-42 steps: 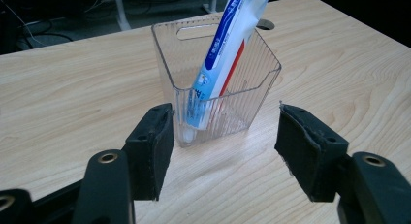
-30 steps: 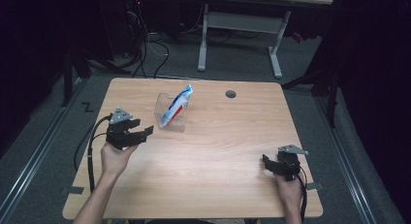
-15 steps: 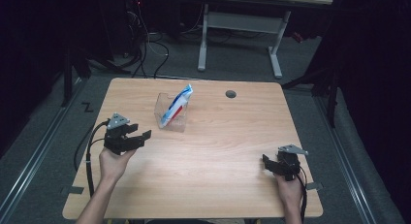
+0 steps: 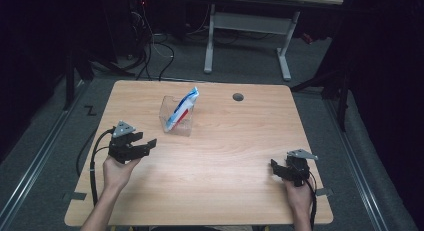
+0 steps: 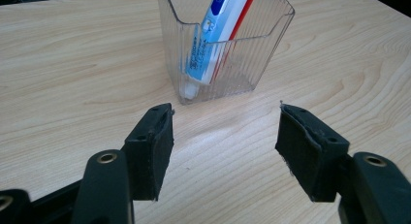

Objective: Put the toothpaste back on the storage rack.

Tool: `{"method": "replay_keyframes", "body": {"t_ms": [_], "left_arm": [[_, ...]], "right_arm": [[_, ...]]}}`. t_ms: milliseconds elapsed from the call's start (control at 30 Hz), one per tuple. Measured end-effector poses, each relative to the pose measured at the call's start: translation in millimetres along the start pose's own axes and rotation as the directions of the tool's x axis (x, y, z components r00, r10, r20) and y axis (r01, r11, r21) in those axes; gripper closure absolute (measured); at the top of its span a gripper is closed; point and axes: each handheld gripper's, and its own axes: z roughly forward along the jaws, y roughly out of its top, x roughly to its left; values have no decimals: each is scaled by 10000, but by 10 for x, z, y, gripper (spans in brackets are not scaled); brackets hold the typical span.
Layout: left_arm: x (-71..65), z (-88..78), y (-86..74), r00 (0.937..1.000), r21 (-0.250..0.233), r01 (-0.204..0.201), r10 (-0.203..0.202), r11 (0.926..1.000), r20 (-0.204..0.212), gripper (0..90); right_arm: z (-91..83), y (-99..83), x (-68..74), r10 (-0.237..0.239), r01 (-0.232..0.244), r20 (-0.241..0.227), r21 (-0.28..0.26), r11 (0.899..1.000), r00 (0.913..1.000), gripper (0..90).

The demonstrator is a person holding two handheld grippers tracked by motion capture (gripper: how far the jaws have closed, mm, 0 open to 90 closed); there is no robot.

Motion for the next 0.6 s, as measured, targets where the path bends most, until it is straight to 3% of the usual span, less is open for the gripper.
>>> {"method": "replay_keyframes", "body": {"t_ms": [600], "left_arm": [[-24,171,-204,9999,638,48,-37,9979,-168,384]], "right_arm": [[0,0,0,1,-1,4,0,10000,10000,305]]}}
